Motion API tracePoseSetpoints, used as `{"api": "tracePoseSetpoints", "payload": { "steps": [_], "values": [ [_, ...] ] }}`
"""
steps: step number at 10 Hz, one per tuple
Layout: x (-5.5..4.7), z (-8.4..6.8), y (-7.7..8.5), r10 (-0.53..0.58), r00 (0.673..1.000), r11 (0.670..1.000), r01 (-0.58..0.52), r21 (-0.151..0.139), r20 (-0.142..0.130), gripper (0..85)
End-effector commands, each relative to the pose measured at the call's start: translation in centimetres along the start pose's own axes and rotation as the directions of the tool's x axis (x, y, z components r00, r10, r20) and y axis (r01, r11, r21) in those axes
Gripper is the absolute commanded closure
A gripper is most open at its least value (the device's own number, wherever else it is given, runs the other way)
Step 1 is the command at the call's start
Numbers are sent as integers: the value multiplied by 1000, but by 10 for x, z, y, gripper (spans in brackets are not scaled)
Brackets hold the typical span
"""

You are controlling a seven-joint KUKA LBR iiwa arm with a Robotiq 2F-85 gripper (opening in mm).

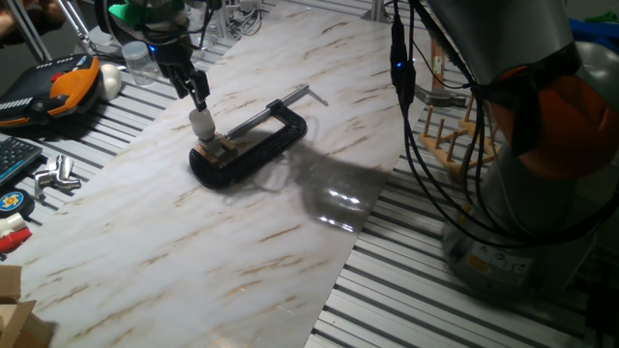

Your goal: Take out the light bulb by rotating it

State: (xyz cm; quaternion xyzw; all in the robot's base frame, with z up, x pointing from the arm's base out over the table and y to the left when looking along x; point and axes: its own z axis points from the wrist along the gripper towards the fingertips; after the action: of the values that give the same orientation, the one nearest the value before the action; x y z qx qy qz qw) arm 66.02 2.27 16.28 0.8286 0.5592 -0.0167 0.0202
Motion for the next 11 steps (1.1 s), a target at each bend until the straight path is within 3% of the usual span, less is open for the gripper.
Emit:
{"api": "tracePoseSetpoints", "payload": {
  "steps": [1, 7, 11],
  "values": [
    [0, 0, 0, 744, 668, 667, -744, 33, 29, 170],
    [0, 3, -1, 746, 666, 664, -746, 46, 28, 170],
    [-1, 8, -2, 743, 669, 668, -743, 31, 23, 170]
  ]
}}
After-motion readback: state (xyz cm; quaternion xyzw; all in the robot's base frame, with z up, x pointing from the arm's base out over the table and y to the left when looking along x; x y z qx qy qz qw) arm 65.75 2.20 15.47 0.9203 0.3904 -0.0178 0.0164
